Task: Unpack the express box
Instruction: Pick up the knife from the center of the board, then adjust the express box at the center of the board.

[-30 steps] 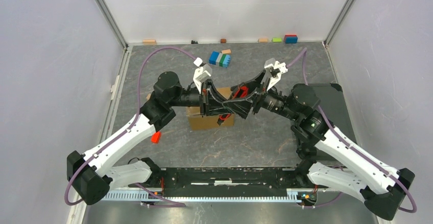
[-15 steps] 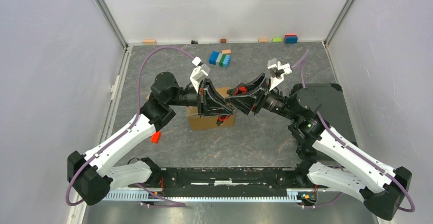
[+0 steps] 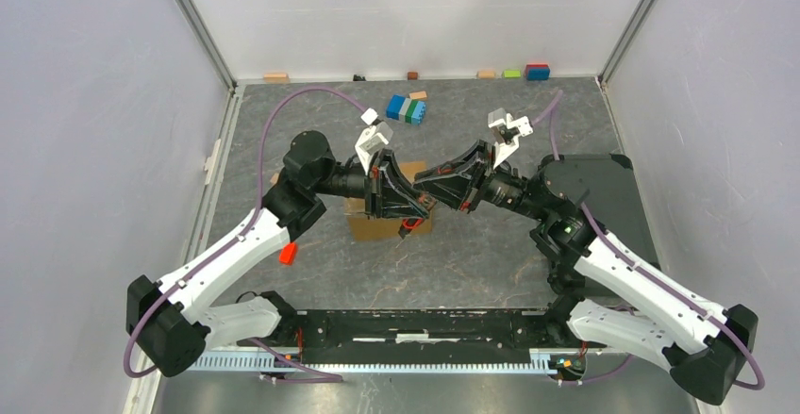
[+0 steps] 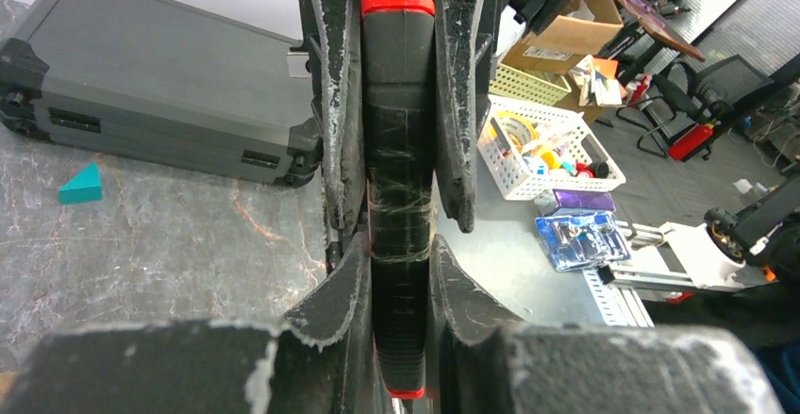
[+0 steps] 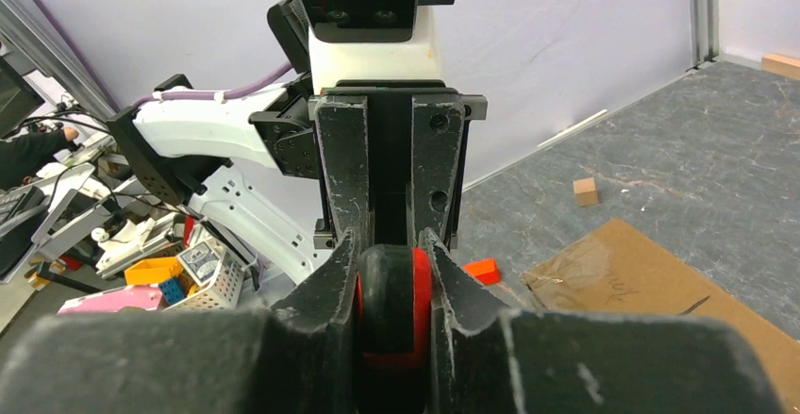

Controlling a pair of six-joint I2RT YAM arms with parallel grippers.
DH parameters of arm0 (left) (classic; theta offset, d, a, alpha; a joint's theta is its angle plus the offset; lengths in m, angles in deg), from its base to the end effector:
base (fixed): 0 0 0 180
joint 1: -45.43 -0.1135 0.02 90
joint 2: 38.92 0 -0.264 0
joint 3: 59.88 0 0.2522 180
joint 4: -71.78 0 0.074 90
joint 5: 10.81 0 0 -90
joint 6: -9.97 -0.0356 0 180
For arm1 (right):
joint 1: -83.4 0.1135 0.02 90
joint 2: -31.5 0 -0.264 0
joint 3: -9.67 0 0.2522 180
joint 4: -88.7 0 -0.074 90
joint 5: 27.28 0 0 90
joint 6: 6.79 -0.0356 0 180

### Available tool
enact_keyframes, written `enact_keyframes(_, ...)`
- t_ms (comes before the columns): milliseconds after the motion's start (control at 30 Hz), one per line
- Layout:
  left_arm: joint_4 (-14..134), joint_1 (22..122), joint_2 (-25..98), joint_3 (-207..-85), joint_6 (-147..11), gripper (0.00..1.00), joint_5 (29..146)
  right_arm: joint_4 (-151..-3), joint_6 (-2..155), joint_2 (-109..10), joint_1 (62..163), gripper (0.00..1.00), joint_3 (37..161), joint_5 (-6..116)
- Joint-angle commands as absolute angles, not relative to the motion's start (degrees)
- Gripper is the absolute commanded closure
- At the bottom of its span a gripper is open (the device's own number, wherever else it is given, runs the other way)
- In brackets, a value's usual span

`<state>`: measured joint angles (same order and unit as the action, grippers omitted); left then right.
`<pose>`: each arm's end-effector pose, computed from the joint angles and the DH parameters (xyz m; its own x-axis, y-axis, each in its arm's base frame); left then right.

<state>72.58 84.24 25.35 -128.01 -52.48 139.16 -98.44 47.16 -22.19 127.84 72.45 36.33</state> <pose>0.1743 -0.1798 0.3758 -0.3999 0.0246 -0.9162 0.9035 -0.1573 -0.3986 0.1420 0.1614 0.3957 -0.3871 0.3588 -0.8494 -0.8709 0.1604 0.4646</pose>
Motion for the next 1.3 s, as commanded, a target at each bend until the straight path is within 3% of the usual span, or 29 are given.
enact_keyframes(0,69.03,84.19,25.68,-130.77,-54.31,0.98,137.86,-98.27,49.77,-22.30,127.51,0.99,73.63,35.74)
enact_keyframes(67,64.23,83.96,25.23,-130.86,-55.90,0.95,134.06,-94.61,52.13,-21.81,127.49,1.00,74.35,38.39)
enact_keyframes(100,62.14,83.75,24.92,-130.78,-56.72,0.88,132.26,-92.93,53.45,-21.50,127.52,1.00,74.59,40.08)
enact_keyframes(133,59.69,83.53,24.37,-130.64,-57.43,0.73,129.21,-91.00,54.65,-21.19,127.53,1.00,75.04,42.04)
enact_keyframes(200,55.12,82.86,23.16,-130.28,-58.23,0.62,124.05,-87.76,56.94,-20.44,127.52,1.00,75.50,46.37)
enact_keyframes(267,51.45,82.21,21.76,-129.92,-57.94,0.42,117.27,-84.89,58.92,-19.72,127.52,1.00,75.93,50.65)
enact_keyframes(367,46.59,81.58,18.22,-129.12,-57.12,0.28,106.50,-80.78,61.91,-18.39,127.47,1.00,76.47,57.29)
enact_keyframes(533,31.34,80.69,14.57,-131.78,-52.42,0.18,76.78,-72.33,66.53,-18.49,127.56,1.00,77.23,69.81)
enact_keyframes(667,27.23,78.37,14.73,-131.53,-50.56,0.01,68.13,-68.26,68.93,-21.46,127.95,1.00,77.04,79.47)
enact_keyframes(867,31.16,70.30,20.11,-128.91,-48.84,0.00,72.70,-70.90,73.34,-28.96,132.83,1.00,75.95,92.00)
enact_keyframes(1267,47.42,65.78,33.17,-127.92,-44.81,0.00,88.70,-77.05,75.03,-37.44,136.59,1.00,74.32,93.23)
